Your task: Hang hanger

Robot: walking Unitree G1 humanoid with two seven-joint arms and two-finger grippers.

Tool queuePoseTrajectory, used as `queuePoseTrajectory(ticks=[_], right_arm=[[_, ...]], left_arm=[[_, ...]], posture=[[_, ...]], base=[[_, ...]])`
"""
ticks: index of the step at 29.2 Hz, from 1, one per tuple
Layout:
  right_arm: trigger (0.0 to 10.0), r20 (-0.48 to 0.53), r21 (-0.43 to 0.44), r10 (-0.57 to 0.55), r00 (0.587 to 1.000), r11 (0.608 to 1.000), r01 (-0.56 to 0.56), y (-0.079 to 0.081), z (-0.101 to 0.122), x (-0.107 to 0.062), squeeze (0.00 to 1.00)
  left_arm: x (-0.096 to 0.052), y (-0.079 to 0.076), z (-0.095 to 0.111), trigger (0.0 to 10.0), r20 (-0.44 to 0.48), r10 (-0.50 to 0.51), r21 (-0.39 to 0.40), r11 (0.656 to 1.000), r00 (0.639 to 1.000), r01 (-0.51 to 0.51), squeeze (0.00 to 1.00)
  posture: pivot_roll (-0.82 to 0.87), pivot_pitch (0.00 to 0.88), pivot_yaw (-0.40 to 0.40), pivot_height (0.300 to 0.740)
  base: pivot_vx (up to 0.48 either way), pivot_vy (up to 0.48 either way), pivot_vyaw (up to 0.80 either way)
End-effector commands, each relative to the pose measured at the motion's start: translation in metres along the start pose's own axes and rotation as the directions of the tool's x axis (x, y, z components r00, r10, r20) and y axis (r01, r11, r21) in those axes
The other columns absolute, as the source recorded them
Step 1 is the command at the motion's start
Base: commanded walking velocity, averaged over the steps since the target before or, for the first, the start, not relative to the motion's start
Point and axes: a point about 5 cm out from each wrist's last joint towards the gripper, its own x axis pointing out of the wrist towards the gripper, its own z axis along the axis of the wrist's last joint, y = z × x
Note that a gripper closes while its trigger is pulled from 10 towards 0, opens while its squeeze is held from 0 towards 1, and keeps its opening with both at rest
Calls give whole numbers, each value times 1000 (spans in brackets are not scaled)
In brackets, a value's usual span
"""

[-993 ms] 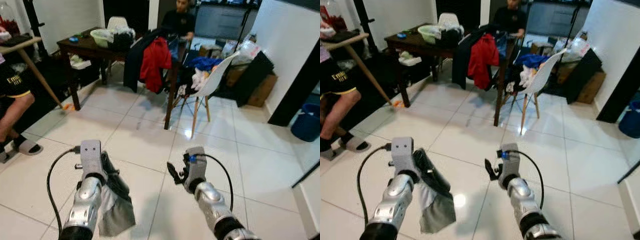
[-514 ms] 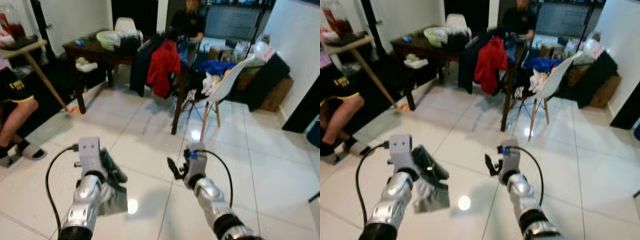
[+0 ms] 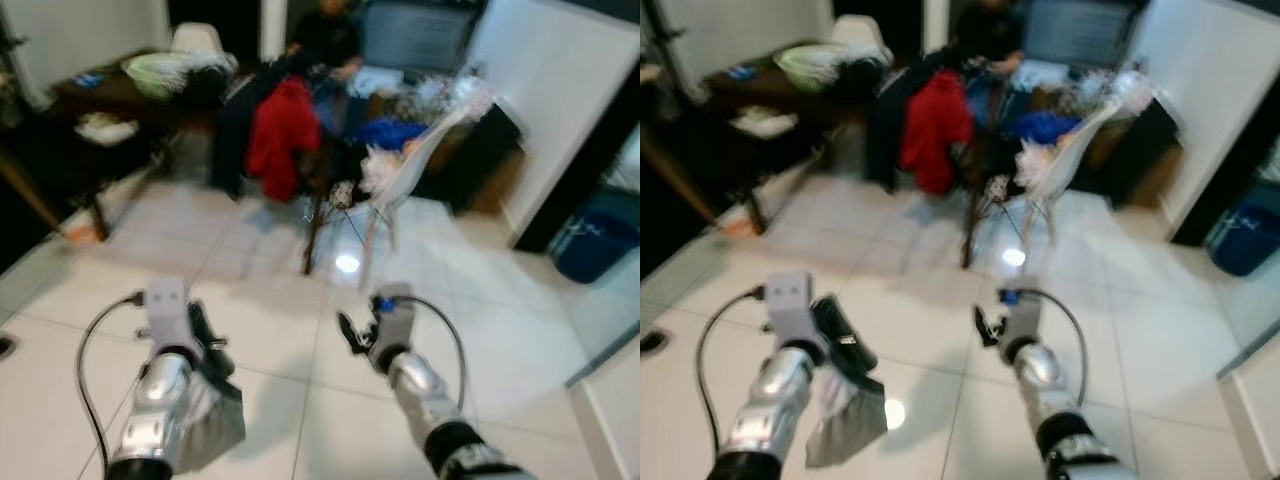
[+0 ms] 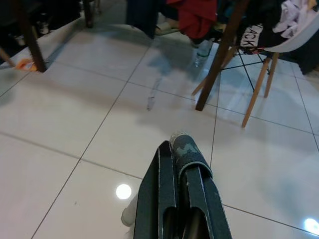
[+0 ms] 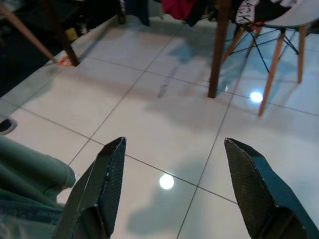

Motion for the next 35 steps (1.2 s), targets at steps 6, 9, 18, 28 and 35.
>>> queuePoseTrajectory(ticks=[6, 9, 18, 28, 35], right_arm=[[10000, 28, 5, -37, 999, 999, 37, -5, 1, -3, 0], [10000, 23, 10, -50, 999, 999, 49, -8, -1, -5, 0], [10000, 3, -5, -16, 1000, 1000, 16, -6, -7, -7, 0], [10000, 30, -15, -11, 999, 1000, 12, 0, 3, 0, 0], [10000, 38, -11, -48, 998, 999, 49, -10, -3, -8, 0]], left_arm=[[2, -15, 1, 10000, -13, -75, -5, 997, 997, 75, 0], [3, -17, 0, 10000, -17, -77, -10, 997, 997, 77, 0], [2, -9, 7, 10000, -3, -34, -29, 999, 999, 34, 0], [4, -4, 4, 10000, -35, -37, -16, 999, 999, 37, 0], [10, -14, 7, 10000, -32, -71, -22, 997, 997, 70, 0]], posture=[[87, 0, -33, 740], [82, 0, -31, 740], [112, 0, -59, 740], [85, 0, -11, 740], [58, 0, 11, 740]], base=[[346, 0, 0], [347, 0, 0], [347, 0, 0], [350, 0, 0], [349, 0, 0]])
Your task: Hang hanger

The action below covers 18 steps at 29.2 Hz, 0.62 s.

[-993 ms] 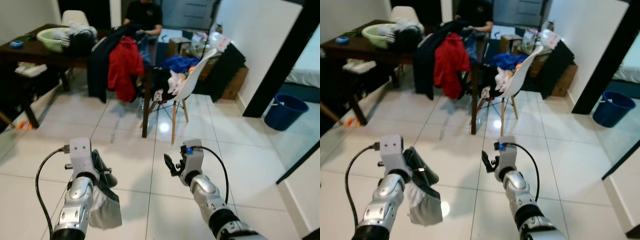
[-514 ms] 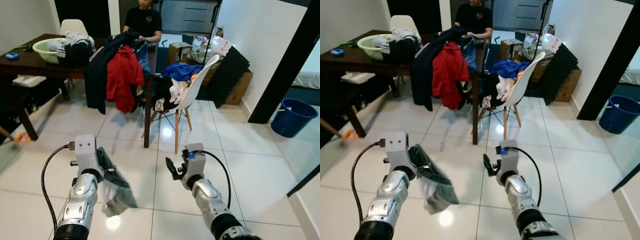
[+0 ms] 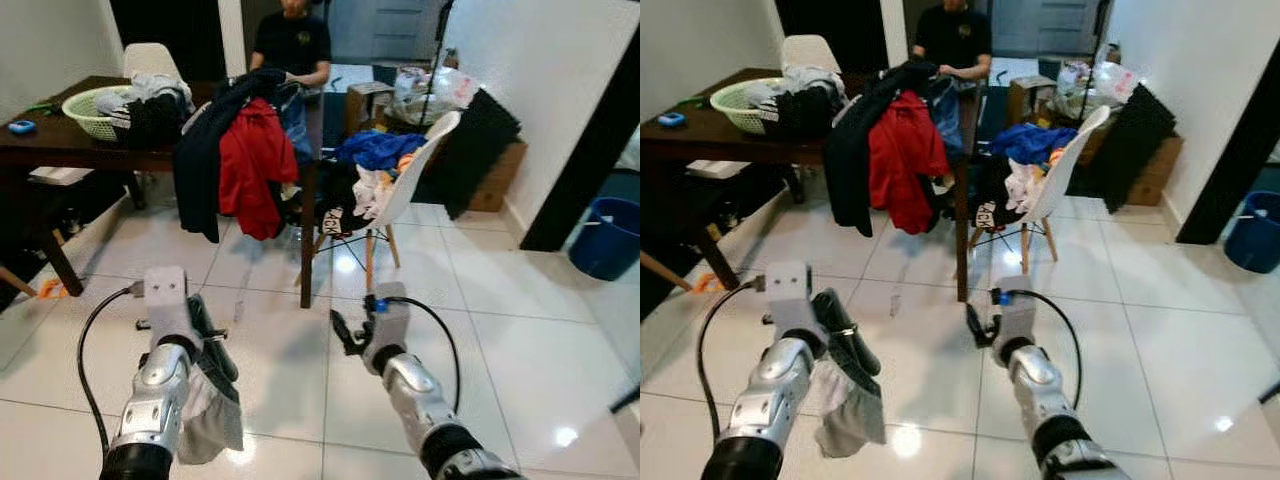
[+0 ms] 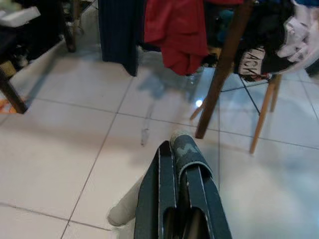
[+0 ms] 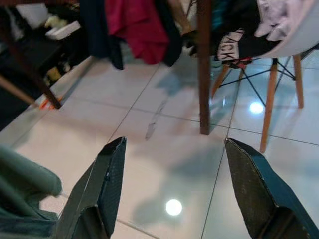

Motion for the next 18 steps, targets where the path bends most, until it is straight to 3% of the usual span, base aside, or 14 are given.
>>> queuePoseTrajectory(ticks=[1, 9, 18], right_arm=[[10000, 14, 8, -16, 1000, 1000, 16, -3, 0, -2, 0], [10000, 15, 13, -36, 999, 999, 35, -10, 0, -4, 0], [10000, 19, 14, -26, 999, 1000, 26, -3, 3, 0, 0]], left_arm=[[2, -6, 0, 10000, -3, -21, -4, 1000, 1000, 21, 0], [5, -11, 4, 10000, 2, -43, -7, 999, 999, 43, 0], [5, -8, 7, 10000, 14, -39, -6, 999, 999, 39, 0]], posture=[[51, 0, 17, 740], [54, 0, 15, 740], [57, 0, 20, 740]], base=[[352, 0, 0], [352, 0, 0], [358, 0, 0]])
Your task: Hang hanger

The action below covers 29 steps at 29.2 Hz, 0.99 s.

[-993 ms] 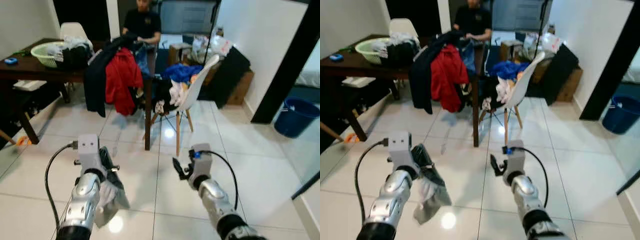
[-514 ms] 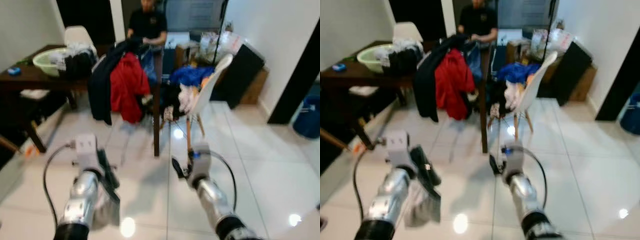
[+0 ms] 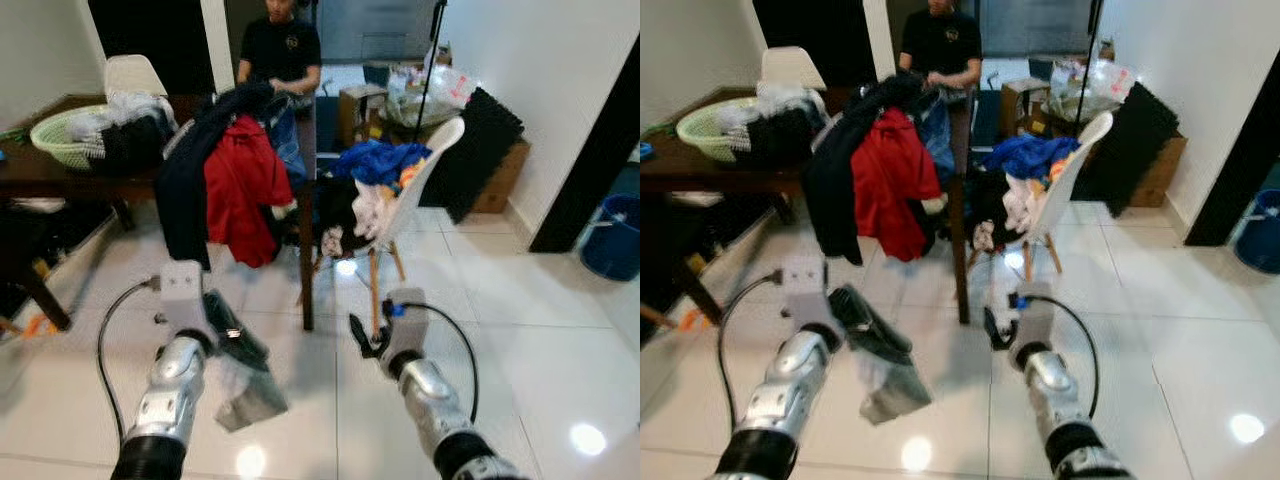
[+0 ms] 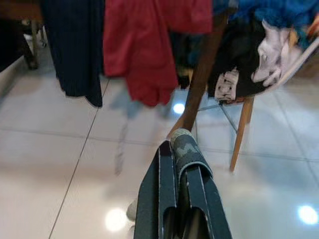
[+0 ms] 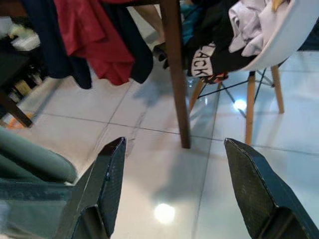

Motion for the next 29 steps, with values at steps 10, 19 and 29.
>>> queuePoseTrajectory(ticks=[10, 19, 29], right_arm=[[10000, 15, 26, 6, 1000, 1000, -7, 6, 0, 0, 0], [10000, 20, 27, -2, 1000, 1000, 2, 4, 1, 0, 0], [10000, 21, 30, -9, 1000, 1000, 8, 4, 2, 1, 0]], left_arm=[[6, 18, 25, 10000, 70, 37, 12, 999, 997, -38, 0], [23, 20, 89, 10000, 238, 4, 41, 999, 971, -14, 0], [27, -4, 158, 10000, 406, -96, 64, 995, 909, 76, 0]], posture=[[58, 0, 26, 740], [56, 0, 32, 740], [60, 0, 30, 740]], base=[[366, 0, 0], [377, 0, 0], [375, 0, 0]])
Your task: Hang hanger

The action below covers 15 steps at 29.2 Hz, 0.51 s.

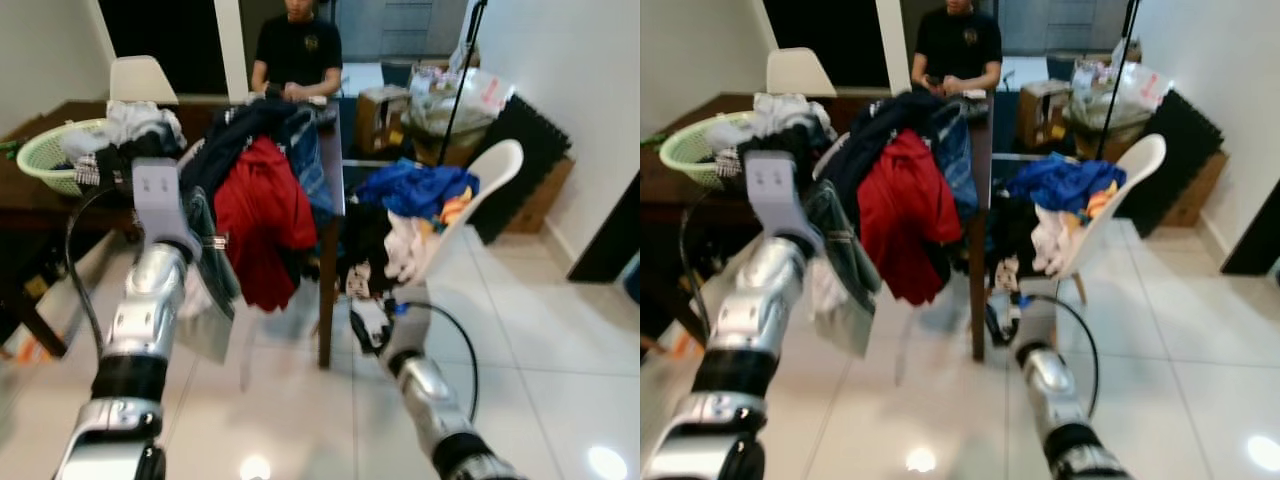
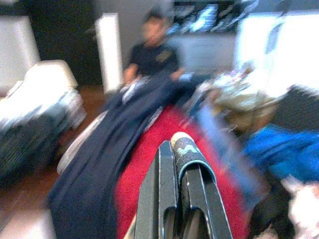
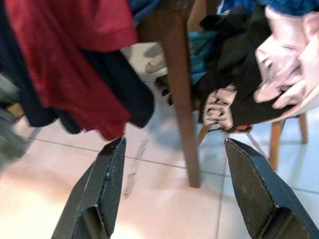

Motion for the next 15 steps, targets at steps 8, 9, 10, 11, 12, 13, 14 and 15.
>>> queuePoseTrajectory(ticks=[8, 9, 10, 11, 12, 13, 14, 15], right_arm=[[10000, -1, 16, 5, 1000, 1000, -5, 5, -1, 0, 0], [10000, 7, 21, -4, 1000, 1000, 4, 3, -1, 0, 0], [10000, 22, 32, -21, 1000, 999, 20, 1, 1, 0, 0], [10000, 22, 32, -21, 1000, 999, 20, 1, 1, 0, 0], [10000, 40, 49, -45, 998, 998, 44, -2, 4, 0, 0], [10000, 40, 49, -45, 998, 998, 44, -2, 4, 0, 0], [10000, 54, 76, -83, 995, 994, 79, -8, 7, 0, 0], [10000, 61, 89, -108, 992, 991, 103, -12, 9, 0, 0]], left_arm=[[7, -21, 27, 10000, 60, -96, 1, 995, 994, 96, 0], [9, -21, 35, 10000, 83, -100, 11, 995, 991, 99, 0], [11, -19, 43, 10000, 103, -99, 20, 995, 990, 97, 0], [11, -19, 43, 10000, 103, -99, 20, 995, 990, 97, 0], [12, -17, 49, 10000, 121, -93, 28, 996, 988, 90, 0], [12, -17, 49, 10000, 121, -93, 28, 996, 988, 90, 0], [14, -14, 57, 10000, 140, -88, 36, 996, 986, 84, 0], [15, -11, 69, 10000, 169, -85, 57, 995, 982, 76, 0]], posture=[[58, 0, 26, 740], [62, 0, 23, 740], [62, 0, 23, 740], [62, 0, 23, 740], [63, 0, 21, 740], [63, 0, 21, 740], [64, 0, 21, 740], [64, 0, 21, 740]], base=[[376, 0, 0], [379, 0, 0], [379, 0, 0], [379, 0, 0], [379, 0, 0], [379, 0, 0], [375, 0, 0], [379, 0, 0]])
